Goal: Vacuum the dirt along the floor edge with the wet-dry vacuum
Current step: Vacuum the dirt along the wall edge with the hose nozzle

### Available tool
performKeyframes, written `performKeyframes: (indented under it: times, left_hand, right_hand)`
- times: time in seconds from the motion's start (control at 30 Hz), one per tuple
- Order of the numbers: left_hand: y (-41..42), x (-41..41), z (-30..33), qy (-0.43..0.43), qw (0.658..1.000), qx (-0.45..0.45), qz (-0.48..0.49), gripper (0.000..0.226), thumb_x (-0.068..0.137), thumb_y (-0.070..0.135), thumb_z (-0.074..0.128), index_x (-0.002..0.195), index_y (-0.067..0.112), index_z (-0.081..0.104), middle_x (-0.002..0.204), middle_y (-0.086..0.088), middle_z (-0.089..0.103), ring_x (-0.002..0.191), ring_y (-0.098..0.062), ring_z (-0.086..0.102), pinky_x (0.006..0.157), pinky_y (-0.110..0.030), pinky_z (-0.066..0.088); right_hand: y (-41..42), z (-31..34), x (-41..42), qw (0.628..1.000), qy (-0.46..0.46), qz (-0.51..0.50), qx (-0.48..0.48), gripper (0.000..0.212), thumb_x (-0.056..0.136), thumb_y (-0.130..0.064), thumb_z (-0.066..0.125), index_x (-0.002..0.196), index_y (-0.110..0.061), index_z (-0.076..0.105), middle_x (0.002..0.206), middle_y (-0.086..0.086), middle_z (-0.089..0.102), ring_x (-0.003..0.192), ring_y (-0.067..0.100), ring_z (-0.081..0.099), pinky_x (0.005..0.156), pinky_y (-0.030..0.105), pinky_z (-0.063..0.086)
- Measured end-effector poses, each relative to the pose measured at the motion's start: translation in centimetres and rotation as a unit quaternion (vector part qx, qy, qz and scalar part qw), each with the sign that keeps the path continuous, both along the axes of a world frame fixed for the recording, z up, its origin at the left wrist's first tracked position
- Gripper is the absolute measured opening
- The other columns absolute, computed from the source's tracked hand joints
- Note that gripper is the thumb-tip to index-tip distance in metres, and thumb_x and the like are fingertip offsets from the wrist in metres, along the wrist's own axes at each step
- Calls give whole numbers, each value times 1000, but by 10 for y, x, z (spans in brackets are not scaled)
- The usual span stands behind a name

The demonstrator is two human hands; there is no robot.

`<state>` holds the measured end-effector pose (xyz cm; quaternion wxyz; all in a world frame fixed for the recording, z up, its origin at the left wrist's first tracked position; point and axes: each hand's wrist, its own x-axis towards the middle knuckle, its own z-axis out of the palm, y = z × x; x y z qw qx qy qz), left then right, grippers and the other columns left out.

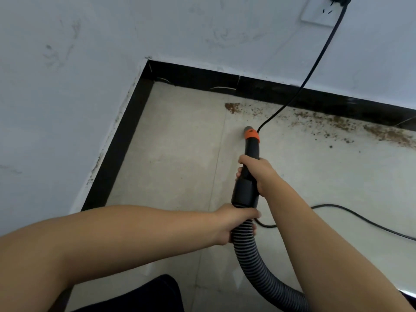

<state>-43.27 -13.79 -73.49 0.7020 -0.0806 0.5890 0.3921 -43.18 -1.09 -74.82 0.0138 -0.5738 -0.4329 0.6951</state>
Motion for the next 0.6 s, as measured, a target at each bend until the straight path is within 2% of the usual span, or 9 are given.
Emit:
performKeyframes:
  times: [0.17, 0.33, 0.5, 0.6]
  left_hand:
    - [21, 5, -7, 10, 1000, 0, 21, 19, 86, 15, 66, 99, 7, 56, 65, -5, 60, 53, -15, 59, 46, -20, 49]
    - [26, -2, -16, 19, 996, -17, 85, 24, 85, 15, 68, 104, 3, 58, 68, -8, 62, 54, -17, 60, 50, -26, 51]
    - [40, -18, -16, 20, 998, -10, 65, 23, 86, 14, 67, 104, 3, 57, 67, -8, 60, 54, -17, 60, 45, -22, 50]
    - [49, -11, -14, -1, 1000, -3, 13, 18, 86, 14, 67, 97, 7, 56, 67, -6, 61, 55, -16, 60, 48, -24, 51]
  right_hand:
    - [21, -3, -3, 1000, 3, 26, -1, 13, 85, -6, 59, 92, -7, 48, 62, 9, 54, 49, 20, 52, 62, 35, 51]
    - [20, -3, -29, 994, 20, 111, -11, 13, 86, -6, 59, 93, -7, 48, 62, 9, 53, 47, 19, 52, 59, 33, 50]
    - [36, -5, -36, 997, 25, 80, -2, 12, 86, -6, 59, 91, -8, 48, 62, 8, 54, 48, 19, 52, 57, 31, 51]
    - [48, -7, -17, 999, 18, 33, -4, 14, 86, -6, 59, 93, -8, 48, 63, 9, 53, 49, 20, 52, 56, 31, 51]
